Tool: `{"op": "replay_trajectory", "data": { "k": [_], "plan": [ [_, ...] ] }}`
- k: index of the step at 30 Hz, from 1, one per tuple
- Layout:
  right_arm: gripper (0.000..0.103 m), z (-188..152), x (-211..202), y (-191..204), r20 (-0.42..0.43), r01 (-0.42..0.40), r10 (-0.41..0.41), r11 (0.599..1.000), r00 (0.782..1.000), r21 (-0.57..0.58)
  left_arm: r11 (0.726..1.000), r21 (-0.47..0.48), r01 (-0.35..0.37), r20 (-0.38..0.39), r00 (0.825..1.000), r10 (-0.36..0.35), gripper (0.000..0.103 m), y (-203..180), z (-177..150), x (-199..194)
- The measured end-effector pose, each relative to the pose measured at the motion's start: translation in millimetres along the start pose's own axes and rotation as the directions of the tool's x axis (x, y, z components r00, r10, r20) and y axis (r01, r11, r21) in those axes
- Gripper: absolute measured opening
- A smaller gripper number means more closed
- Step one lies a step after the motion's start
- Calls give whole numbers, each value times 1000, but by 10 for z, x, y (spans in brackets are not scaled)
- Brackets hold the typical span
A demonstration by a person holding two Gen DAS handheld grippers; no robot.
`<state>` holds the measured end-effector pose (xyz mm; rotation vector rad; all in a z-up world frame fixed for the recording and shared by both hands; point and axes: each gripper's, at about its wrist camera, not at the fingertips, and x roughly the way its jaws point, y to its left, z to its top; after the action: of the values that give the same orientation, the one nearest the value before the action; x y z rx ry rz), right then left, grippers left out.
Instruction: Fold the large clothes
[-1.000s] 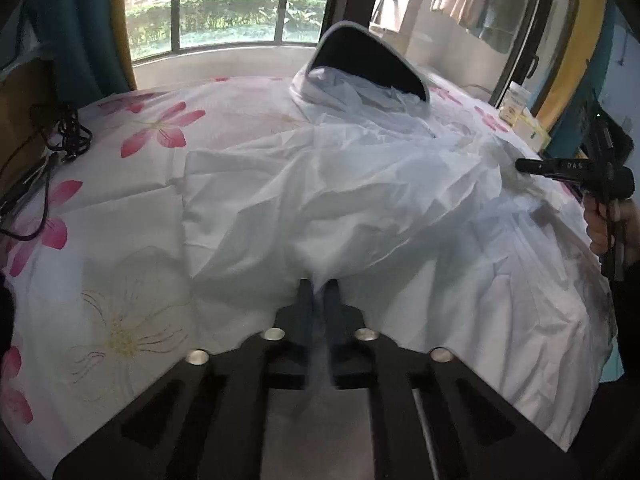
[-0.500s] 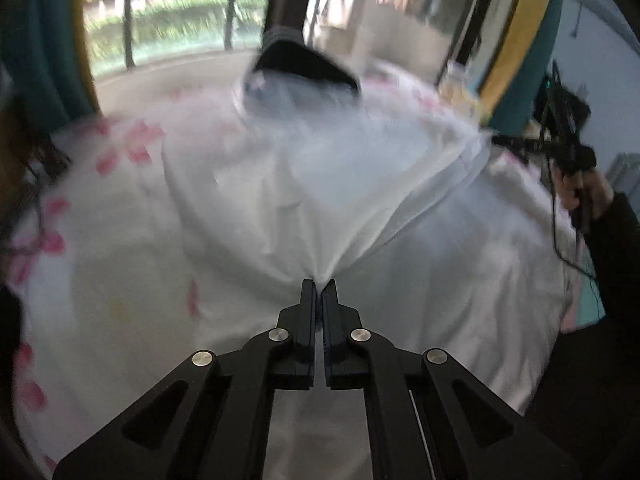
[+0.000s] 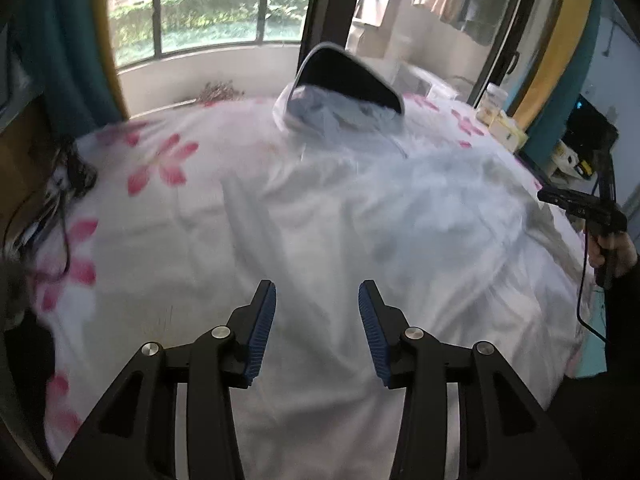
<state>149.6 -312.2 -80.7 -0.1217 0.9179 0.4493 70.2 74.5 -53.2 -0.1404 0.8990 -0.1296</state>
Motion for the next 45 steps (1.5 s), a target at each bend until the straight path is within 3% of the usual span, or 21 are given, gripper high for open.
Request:
{"op": "replay_trajectory", "data": {
  "k": [4,7,9,10,11,12,13,16,23,30,33,35,36,41,45],
  "plan": [
    [45,142,54,7,49,-20,20,1000,999,-1,999,-18,-34,-39,999,33,46,157,167,373],
    [45,210,216,70,25,-58,59,998,998,-20,992,-6,-129,-68,989,128,45,282,188,649],
    [45,224,324,106,-2,-61,61,998,998,-27,989,7,-150,-69,986,150,42,343,178,770],
    [45,215,376,132,-21,-60,60,998,998,-32,988,22,-152,-42,987,152,18,354,175,775],
    [39,200,430,175,-36,-60,59,997,998,-45,989,29,-145,-39,988,146,2,380,178,771],
    [29,179,450,208,-43,-70,68,996,997,-63,991,14,-137,-33,990,137,2,423,191,750],
    [9,158,466,254,-57,-79,75,993,996,-85,990,-5,-141,-2,990,141,2,466,206,701],
    [3,181,406,321,-46,-124,120,988,992,-92,983,-48,-174,82,981,178,2,557,261,549],
    [3,572,122,347,114,-38,52,993,992,-115,981,-161,-110,123,984,130,2,785,343,588],
    [3,669,593,332,38,-33,37,995,999,-96,956,-287,-64,86,992,93,4,1032,283,792],
    [3,645,769,311,-7,-12,12,998,1000,-69,944,-298,-141,87,981,174,12,1044,292,735],
    [4,626,819,287,-22,14,-15,998,1000,-61,931,-313,-187,86,971,223,24,1049,289,653],
    [5,621,815,264,-21,30,-31,998,999,-55,931,-316,-182,99,970,223,29,1036,287,585],
    [21,628,576,129,30,79,-79,997,996,-16,957,-255,-140,163,969,185,29,751,282,263],
    [25,592,385,45,65,89,-89,996,994,4,978,-179,-106,110,986,127,29,458,197,295]
  ]
}}
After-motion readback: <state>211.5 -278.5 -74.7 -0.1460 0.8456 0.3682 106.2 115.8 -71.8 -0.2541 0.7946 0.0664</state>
